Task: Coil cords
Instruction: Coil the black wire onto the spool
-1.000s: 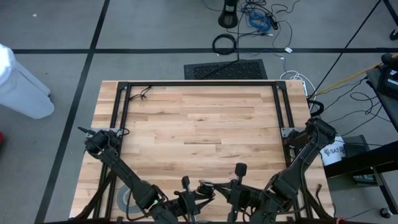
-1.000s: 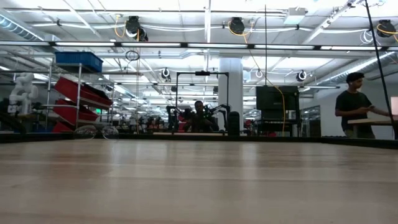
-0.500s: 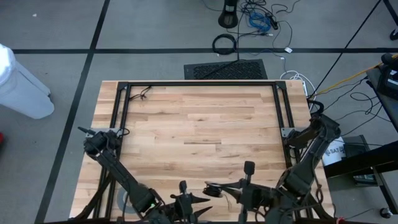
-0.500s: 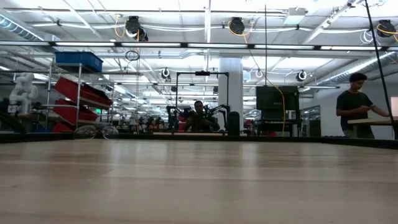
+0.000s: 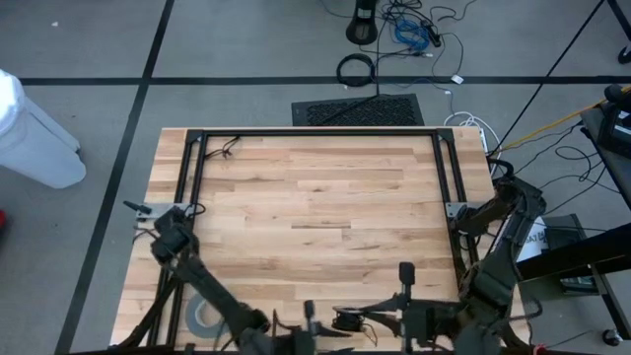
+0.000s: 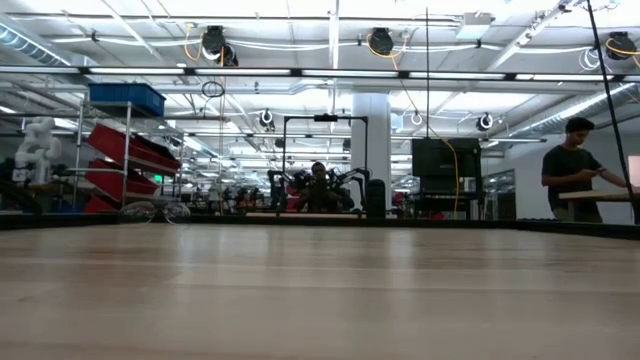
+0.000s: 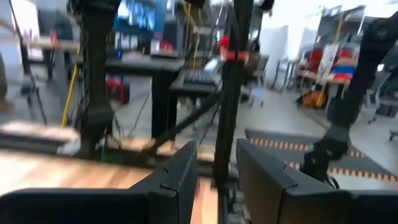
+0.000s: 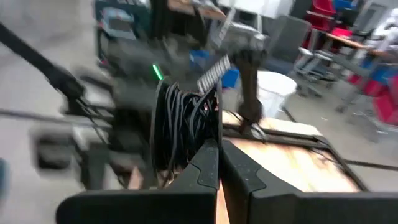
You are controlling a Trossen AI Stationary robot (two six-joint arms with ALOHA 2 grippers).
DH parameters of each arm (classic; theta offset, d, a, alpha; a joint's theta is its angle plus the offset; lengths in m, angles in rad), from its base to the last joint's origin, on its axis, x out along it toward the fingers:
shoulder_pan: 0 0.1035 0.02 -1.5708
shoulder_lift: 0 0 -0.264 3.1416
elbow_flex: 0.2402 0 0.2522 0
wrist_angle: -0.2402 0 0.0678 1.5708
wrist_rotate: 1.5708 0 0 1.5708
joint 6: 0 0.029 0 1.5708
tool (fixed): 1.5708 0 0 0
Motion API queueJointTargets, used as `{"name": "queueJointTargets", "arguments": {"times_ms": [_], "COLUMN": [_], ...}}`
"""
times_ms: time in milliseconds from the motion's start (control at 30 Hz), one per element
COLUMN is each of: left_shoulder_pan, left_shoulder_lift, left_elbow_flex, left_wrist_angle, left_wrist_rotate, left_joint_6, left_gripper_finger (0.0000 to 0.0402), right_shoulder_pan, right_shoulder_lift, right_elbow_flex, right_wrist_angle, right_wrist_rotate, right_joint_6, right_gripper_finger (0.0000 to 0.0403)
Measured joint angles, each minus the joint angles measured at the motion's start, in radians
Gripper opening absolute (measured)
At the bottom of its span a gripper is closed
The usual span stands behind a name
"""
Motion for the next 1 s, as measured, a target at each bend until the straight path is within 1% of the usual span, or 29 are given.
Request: {"name": "queueJointTargets", "arguments": {"times_ms": [100, 167, 233, 300, 567, 667, 767, 867, 1000], "left_shoulder_pan": [0.035, 0.055, 0.073, 0.088, 0.117, 0.118, 0.119, 0.128, 0.154], "left_shoulder_lift": [0.051, 0.075, 0.092, 0.102, 0.114, 0.114, 0.114, 0.114, 0.114], "left_elbow_flex": [0.000, 0.000, 0.000, 0.000, 0.000, 0.000, 0.000, 0.000, 0.000], "left_wrist_angle": [0.171, 0.244, 0.288, 0.317, 0.379, 0.397, 0.407, 0.399, 0.397], "left_wrist_rotate": [0.077, 0.157, 0.241, 0.300, 0.469, 0.505, 0.510, 0.471, 0.439], "left_joint_6": [0.095, 0.112, 0.103, 0.100, 0.099, 0.099, 0.099, 0.107, 0.106], "left_gripper_finger": [0.0119, 0.0119, 0.0119, 0.0119, 0.0119, 0.0119, 0.0121, 0.0135, 0.0164], "right_shoulder_pan": [0.021, 0.041, 0.059, 0.068, 0.069, 0.053, 0.034, 0.016, 0.000], "right_shoulder_lift": [-0.021, -0.020, -0.016, -0.016, -0.012, -0.010, -0.006, 0.003, 0.005], "right_elbow_flex": [0.001, 0.001, -0.001, -0.001, 0.000, 0.000, 0.000, 0.000, 0.000], "right_wrist_angle": [0.047, 0.053, 0.056, 0.068, 0.061, 0.061, 0.070, 0.087, 0.094], "right_wrist_rotate": [-0.039, -0.044, -0.051, -0.052, -0.046, -0.051, -0.045, -0.053, -0.056], "right_joint_6": [-0.020, -0.027, -0.044, -0.052, -0.053, -0.067, -0.090, -0.117, -0.125], "right_gripper_finger": [0.0000, 0.0000, 0.0000, 0.0000, 0.0000, 0.0000, 0.0000, 0.0000, 0.0000]}}
